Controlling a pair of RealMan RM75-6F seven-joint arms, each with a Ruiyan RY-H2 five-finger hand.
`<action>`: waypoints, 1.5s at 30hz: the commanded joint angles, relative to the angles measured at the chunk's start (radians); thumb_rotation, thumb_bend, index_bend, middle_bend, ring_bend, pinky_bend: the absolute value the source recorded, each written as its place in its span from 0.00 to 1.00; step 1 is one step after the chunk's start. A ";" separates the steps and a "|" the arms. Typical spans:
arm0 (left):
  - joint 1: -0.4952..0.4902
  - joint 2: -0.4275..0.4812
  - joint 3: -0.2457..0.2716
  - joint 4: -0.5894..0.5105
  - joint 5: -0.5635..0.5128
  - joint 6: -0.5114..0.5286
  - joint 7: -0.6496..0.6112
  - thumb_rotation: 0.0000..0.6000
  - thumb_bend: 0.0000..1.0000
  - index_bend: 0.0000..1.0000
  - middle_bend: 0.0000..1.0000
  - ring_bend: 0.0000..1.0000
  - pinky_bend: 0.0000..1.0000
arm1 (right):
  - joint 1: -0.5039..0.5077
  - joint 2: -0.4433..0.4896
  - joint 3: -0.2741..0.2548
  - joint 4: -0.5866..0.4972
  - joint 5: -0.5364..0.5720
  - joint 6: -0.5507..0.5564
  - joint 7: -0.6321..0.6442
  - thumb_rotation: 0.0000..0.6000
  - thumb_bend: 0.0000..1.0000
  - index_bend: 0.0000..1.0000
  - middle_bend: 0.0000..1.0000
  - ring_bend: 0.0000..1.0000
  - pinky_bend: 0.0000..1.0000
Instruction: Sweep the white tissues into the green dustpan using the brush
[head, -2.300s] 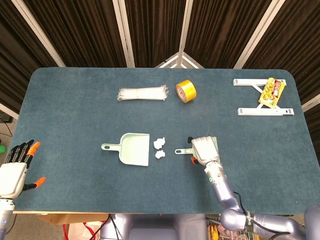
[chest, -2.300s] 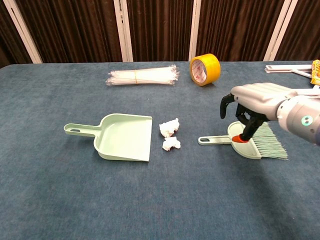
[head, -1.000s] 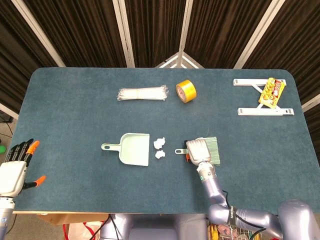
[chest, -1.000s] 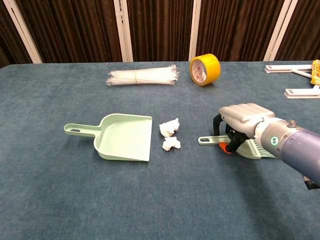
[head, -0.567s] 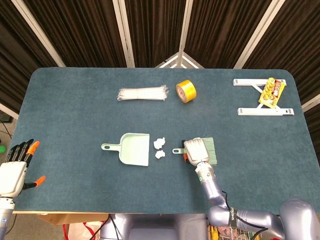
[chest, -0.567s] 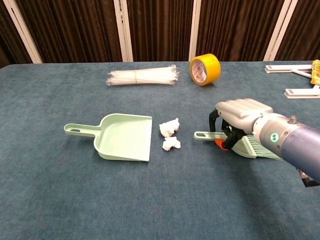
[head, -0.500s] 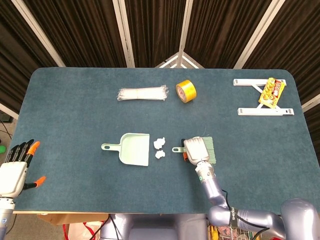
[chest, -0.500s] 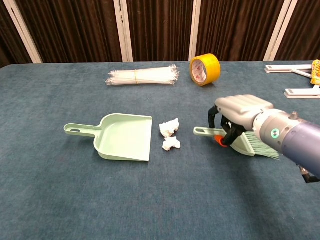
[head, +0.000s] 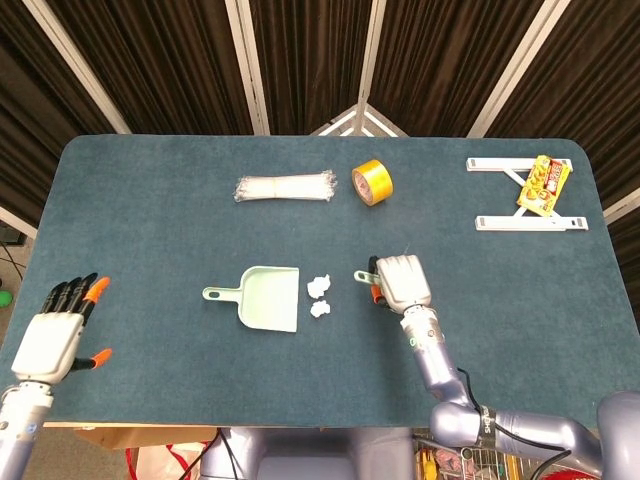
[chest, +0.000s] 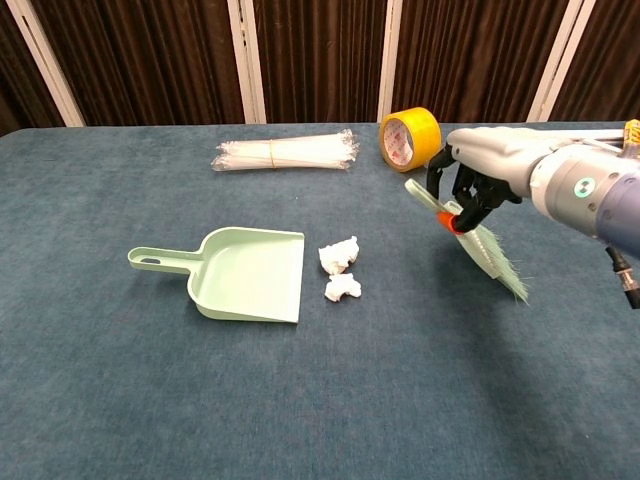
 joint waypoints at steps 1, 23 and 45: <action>-0.092 0.019 -0.068 -0.098 -0.098 -0.063 0.162 1.00 0.10 0.07 0.12 0.14 0.22 | 0.000 0.015 0.000 -0.016 0.009 0.006 0.004 1.00 0.48 0.64 0.83 0.90 0.82; -0.498 -0.246 -0.227 -0.021 -0.673 -0.125 0.634 1.00 0.25 0.40 0.94 0.94 0.95 | 0.015 0.096 -0.003 -0.094 0.046 0.048 0.016 1.00 0.51 0.64 0.83 0.90 0.82; -0.646 -0.469 -0.179 0.149 -0.944 -0.041 0.732 1.00 0.30 0.40 0.97 0.96 0.97 | 0.016 0.113 -0.042 -0.083 0.046 0.050 0.051 1.00 0.52 0.64 0.83 0.90 0.82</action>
